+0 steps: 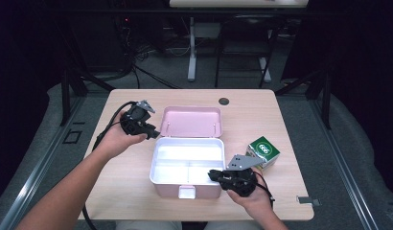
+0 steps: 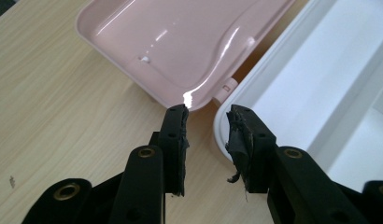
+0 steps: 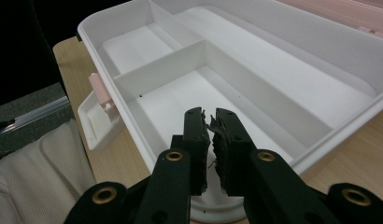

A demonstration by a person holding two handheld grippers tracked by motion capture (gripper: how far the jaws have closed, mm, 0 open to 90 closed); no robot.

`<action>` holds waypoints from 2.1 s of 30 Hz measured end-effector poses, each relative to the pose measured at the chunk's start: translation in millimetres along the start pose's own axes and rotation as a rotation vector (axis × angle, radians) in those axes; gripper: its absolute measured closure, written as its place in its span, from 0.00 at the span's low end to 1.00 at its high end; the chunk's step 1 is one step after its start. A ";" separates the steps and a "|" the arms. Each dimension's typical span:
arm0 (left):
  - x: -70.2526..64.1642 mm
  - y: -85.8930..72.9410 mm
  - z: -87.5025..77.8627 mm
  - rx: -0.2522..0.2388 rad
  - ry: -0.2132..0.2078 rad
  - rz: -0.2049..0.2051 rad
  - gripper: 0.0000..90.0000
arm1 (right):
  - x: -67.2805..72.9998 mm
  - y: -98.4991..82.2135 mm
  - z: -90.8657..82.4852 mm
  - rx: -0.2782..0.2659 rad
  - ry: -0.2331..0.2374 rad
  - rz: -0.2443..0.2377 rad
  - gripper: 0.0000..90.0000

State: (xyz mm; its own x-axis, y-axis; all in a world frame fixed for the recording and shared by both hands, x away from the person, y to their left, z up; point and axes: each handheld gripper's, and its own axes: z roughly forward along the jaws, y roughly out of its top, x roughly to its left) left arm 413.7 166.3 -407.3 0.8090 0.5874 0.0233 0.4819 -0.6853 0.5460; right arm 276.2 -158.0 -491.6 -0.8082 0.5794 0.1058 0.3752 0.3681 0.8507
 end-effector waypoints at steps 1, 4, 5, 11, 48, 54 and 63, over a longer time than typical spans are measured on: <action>-0.8 1.3 -0.8 0.014 -0.003 0.021 0.74 | 0.2 0.3 -0.1 -0.002 0.000 0.001 0.91; -5.2 5.0 -2.1 0.044 -0.005 0.079 0.74 | 1.0 2.1 -2.6 -0.018 0.003 -0.004 0.89; -7.1 6.7 -2.6 0.058 -0.005 0.103 0.73 | 1.2 2.9 -4.1 -0.026 0.001 -0.006 0.89; -17.9 14.7 -3.2 0.105 -0.021 0.199 0.71 | -2.3 6.7 -14.7 -0.079 -0.017 0.016 0.86; -87.9 62.7 21.9 0.350 -0.106 0.560 0.78 | -36.1 -9.5 -39.8 -0.131 -0.140 0.133 0.77; -93.6 63.8 29.3 0.365 -0.109 0.577 0.78 | -38.2 -11.0 -39.8 -0.130 -0.144 0.138 0.77; -99.1 65.0 38.8 0.397 -0.107 0.609 0.79 | -40.6 -12.7 -40.8 -0.130 -0.152 0.147 0.76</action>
State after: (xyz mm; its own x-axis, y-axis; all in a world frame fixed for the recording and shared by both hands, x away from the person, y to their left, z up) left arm 378.0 46.8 -406.6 0.9909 0.0218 0.1328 0.0061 -0.9931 0.1172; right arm 285.7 -215.9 -485.7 -0.6679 0.7263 0.1626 0.4138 0.1808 0.8922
